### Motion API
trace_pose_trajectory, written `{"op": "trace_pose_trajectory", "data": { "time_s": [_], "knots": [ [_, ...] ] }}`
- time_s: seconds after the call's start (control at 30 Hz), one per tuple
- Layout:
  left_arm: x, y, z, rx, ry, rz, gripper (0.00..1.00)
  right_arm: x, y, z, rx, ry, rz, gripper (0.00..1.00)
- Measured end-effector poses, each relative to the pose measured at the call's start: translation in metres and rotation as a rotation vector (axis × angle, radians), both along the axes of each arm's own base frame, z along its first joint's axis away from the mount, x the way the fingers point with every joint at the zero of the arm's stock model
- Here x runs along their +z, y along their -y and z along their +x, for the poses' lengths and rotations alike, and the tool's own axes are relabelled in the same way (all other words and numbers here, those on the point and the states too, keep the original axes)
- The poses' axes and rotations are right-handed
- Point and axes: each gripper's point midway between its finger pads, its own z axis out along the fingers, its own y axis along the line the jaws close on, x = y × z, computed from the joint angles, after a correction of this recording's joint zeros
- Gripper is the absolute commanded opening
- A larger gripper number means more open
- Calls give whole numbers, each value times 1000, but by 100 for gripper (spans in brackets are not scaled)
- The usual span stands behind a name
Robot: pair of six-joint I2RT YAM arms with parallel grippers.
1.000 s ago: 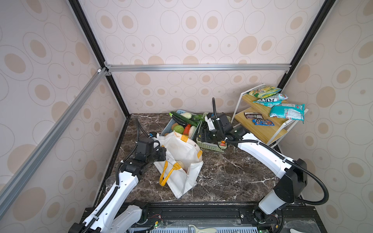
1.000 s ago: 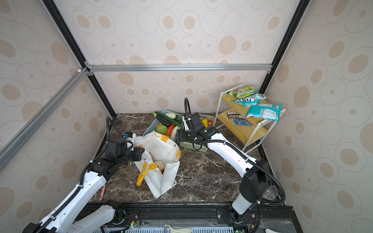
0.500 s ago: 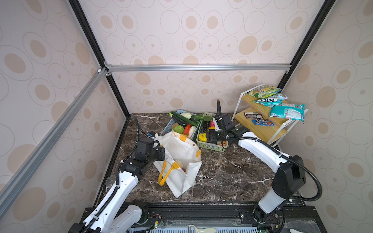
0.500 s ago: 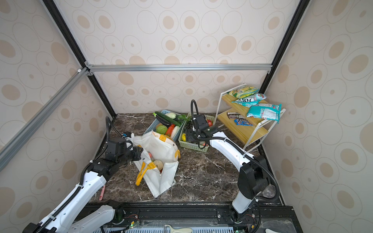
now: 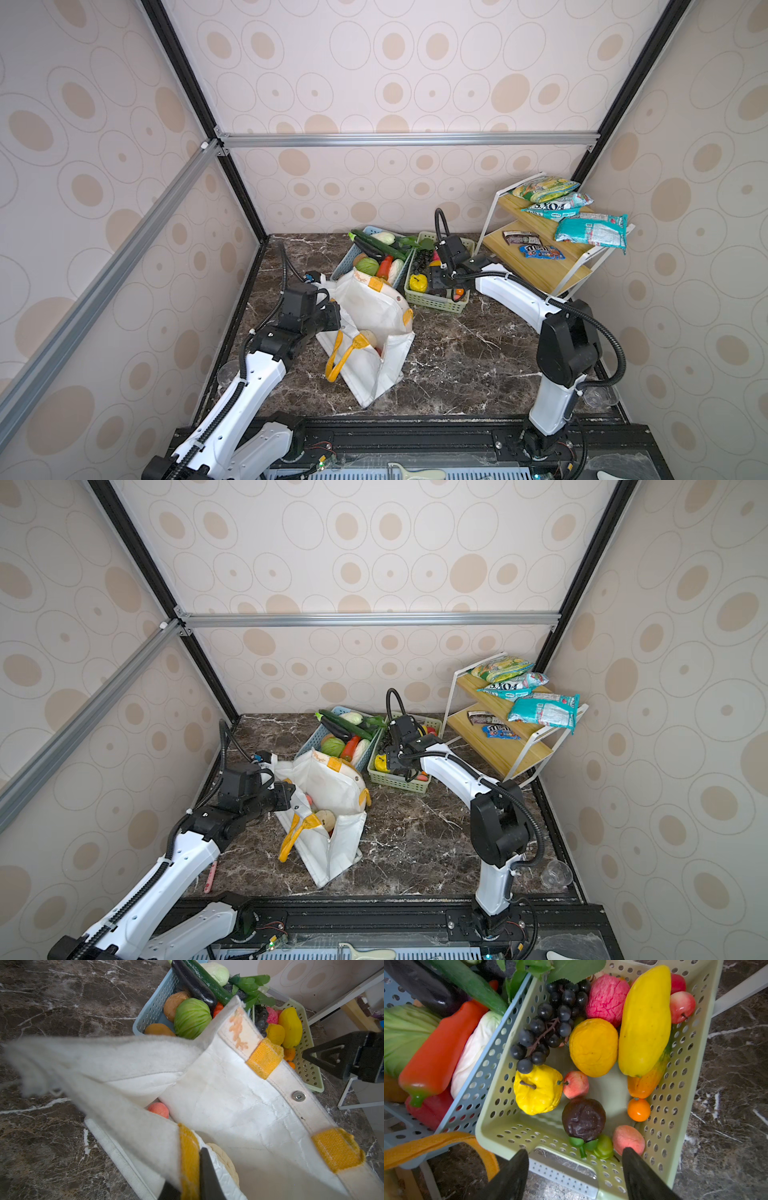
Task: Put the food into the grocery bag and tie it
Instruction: 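Lower the right gripper into the basket toward the dark plum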
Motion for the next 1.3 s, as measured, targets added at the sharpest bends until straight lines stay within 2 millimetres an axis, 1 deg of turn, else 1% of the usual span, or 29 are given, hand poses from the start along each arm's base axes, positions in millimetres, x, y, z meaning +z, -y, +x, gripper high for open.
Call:
{"op": "trace_pose_trajectory", "data": {
  "time_s": [0.1,0.57,0.67,0.87,1.03,1.17,1.3],
  "knots": [
    [0,0,0,-1,-1,-1,0,-7,5,9,-20,-1,-32,69],
    [-2,1,3,-3,-3,-1,0,-44,30,30,-68,-38,-258,46],
    [-3,2,4,-3,-5,0,0,-51,33,30,-64,-50,-286,46],
    [-3,2,5,-4,-3,-1,0,-56,37,32,-64,-53,-325,44],
    [-3,2,6,-4,-2,-1,0,-67,41,34,-54,-64,-375,46],
    [-3,2,6,-4,-2,-2,0,-76,40,36,-44,-75,-364,46],
    [-3,2,6,-4,-1,-1,0,-76,41,42,-53,-64,-340,45]
  ]
}}
